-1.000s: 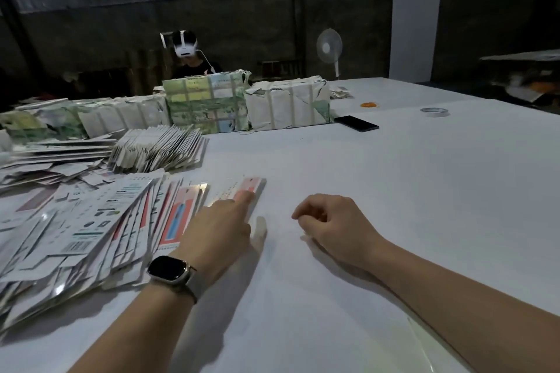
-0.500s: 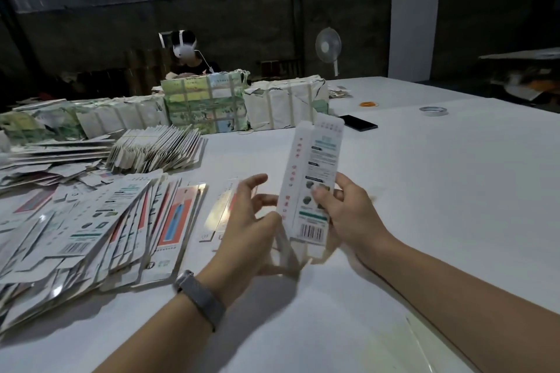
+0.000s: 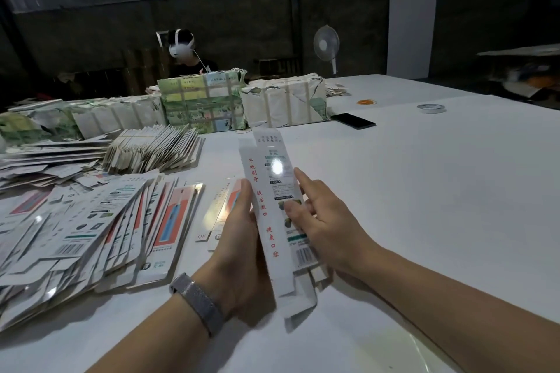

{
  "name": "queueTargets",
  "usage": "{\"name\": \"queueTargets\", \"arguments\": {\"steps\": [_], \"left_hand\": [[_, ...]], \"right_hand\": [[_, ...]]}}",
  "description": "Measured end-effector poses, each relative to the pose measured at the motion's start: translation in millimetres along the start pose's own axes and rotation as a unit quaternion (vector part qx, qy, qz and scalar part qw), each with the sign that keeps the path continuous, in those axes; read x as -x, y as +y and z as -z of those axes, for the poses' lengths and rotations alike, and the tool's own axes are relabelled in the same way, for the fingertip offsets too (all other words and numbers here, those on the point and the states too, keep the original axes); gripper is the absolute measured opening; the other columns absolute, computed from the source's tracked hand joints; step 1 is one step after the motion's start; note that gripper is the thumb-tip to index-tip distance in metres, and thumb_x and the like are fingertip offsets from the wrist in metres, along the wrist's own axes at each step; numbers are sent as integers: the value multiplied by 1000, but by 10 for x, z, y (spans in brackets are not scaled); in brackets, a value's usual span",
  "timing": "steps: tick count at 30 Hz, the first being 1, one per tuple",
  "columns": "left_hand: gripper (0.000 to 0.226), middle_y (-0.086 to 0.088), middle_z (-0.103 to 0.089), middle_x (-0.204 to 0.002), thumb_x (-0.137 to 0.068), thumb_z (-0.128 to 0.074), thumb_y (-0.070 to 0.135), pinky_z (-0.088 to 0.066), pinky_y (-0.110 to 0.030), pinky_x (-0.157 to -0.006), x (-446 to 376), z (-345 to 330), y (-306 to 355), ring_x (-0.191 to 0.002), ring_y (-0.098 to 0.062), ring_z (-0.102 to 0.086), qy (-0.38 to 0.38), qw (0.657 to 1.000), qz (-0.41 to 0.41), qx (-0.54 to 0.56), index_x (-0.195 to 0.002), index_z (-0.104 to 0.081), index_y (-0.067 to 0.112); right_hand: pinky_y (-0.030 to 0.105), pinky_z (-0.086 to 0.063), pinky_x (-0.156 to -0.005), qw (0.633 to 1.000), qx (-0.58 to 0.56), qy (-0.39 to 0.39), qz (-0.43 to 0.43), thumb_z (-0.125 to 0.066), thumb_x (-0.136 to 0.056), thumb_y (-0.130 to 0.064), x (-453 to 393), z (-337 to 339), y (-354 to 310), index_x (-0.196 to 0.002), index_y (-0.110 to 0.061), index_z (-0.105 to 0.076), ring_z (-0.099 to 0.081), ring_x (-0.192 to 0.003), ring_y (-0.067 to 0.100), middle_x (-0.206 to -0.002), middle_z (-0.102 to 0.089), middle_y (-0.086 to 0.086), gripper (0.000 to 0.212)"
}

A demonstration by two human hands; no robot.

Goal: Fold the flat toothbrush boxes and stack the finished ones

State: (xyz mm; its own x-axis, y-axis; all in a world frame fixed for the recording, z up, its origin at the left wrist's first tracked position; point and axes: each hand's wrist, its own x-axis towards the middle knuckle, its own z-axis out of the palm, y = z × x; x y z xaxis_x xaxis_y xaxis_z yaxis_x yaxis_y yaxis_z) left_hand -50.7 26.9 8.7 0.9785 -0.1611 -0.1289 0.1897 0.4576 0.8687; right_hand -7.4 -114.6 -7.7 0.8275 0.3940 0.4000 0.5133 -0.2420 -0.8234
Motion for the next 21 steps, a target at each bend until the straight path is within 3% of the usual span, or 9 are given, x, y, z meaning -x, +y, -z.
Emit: {"name": "queueTargets", "arguments": {"steps": [3,6,10,13,15,16,19,21], "left_hand": [[63,-18,-76,-107,-86,-38,73,-62,-43,-63,9,-14,-9,-91,-35,-76,0,1000,-30,-2,-107,-78,29],[70,-20,-74,-113,-74,-50,72,-62,-47,-64,6,-44,-20,-97,-37,-74,13,998,-56,-16,-127,-65,28],[78,-15,-77,-102,-63,-61,70,-62,-48,-65,23,-80,-33,-90,-32,-76,14,998,-57,-22,-128,-62,27],[81,-16,-76,-107,-63,-65,66,-63,-50,-73,28,-92,-47,-93,-35,-76,23,997,-70,-25,-132,-60,24],[80,-14,-77,-98,-64,-66,64,-63,-45,-66,30,-100,-50,-87,-35,-76,26,996,-87,-19,-132,-58,23],[80,-14,-77,-93,-63,-66,63,-63,-43,-63,29,-104,-52,-84,-34,-76,29,995,-93,-17,-132,-57,23],[85,-18,-74,-97,-62,-63,67,-63,-45,-66,31,-119,-65,-87,-37,-76,27,996,-85,-21,-135,-54,24],[81,-16,-76,-97,-61,-60,70,-63,-46,-70,27,-109,-68,-91,-36,-76,15,997,-72,-32,-129,-57,26]], "right_hand": [[28,-59,-82,1000,-8,-2,3,-50,-90,-56,33,-49,-29,-154,-39,-29,-63,-99,5,-117,-52,-12,69],[32,-59,-85,999,-52,-6,1,-50,-85,-62,63,-73,-54,-153,-42,-31,-61,-100,6,-120,-54,-10,73],[26,-60,-76,995,-103,-14,0,-60,-79,-66,71,-63,-72,-134,-63,-38,-62,-96,0,-113,-60,-15,59],[21,-57,-68,994,-110,-16,-6,-62,-76,-66,71,-61,-105,-112,-80,-40,-65,-93,0,-104,-63,-27,44],[20,-57,-66,991,-130,-14,-21,-62,-75,-66,58,-60,-102,-108,-83,-39,-66,-95,-1,-100,-63,-29,44],[20,-57,-66,989,-142,-11,-31,-62,-73,-65,48,-58,-87,-113,-81,-38,-67,-96,-1,-100,-63,-26,49],[23,-59,-67,985,-160,-13,-63,-63,-75,-58,21,-52,-56,-148,-53,-30,-69,-99,2,-110,-66,-20,80],[25,-60,-69,982,-173,-15,-71,-64,-76,-54,18,-39,-58,-153,-47,-23,-70,-99,5,-116,-68,-14,87]]}}
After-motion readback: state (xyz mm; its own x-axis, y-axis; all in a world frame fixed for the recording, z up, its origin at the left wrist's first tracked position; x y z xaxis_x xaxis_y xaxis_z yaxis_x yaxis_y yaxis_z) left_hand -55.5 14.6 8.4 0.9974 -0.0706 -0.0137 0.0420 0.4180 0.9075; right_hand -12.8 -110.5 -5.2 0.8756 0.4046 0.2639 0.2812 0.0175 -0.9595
